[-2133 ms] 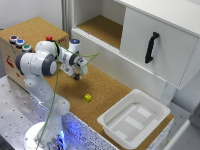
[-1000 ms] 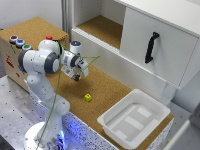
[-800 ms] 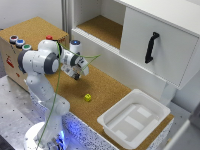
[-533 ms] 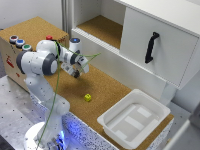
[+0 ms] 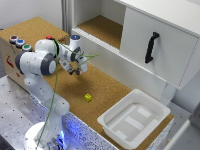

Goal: Grasp the purple block and rotate it right

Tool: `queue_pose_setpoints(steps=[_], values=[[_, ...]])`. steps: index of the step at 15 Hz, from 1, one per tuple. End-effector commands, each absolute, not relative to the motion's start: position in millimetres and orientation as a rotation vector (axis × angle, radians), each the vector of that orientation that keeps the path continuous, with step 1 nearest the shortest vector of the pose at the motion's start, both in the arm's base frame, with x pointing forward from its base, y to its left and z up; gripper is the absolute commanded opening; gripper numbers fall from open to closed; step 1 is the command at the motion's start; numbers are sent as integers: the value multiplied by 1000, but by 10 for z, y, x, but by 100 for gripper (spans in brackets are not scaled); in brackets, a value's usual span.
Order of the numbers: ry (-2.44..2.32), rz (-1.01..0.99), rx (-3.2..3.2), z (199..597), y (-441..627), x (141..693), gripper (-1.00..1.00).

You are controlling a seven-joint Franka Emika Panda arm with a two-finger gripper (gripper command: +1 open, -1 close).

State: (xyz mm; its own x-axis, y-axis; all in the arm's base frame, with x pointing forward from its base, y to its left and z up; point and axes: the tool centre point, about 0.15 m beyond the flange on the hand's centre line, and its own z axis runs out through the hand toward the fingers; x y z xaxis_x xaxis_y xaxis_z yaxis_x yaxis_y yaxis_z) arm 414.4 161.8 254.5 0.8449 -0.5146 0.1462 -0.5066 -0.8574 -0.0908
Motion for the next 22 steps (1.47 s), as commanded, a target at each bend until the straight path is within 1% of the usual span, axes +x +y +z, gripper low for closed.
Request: queue_pose_setpoints(steps=[1, 4, 6, 11, 13, 15, 19, 22], values=[[1266, 53, -2906, 2454, 1805, 4674, -100], [1465, 91, -2832, 2486, 1770, 4681, -100], [1679, 81, -2723, 2476, 1695, 4633, -100], [2084, -94, -2468, 2467, 1696, 4551, -100], [2177, -159, -2354, 2424, 1627, 4461, -100], [2255, -150, -2279, 2362, 1546, 4405, -100], [2290, -200, -2317, 2378, 1521, 4506, -100], [2283, -155, -2290, 2302, 1518, 4554, -100]])
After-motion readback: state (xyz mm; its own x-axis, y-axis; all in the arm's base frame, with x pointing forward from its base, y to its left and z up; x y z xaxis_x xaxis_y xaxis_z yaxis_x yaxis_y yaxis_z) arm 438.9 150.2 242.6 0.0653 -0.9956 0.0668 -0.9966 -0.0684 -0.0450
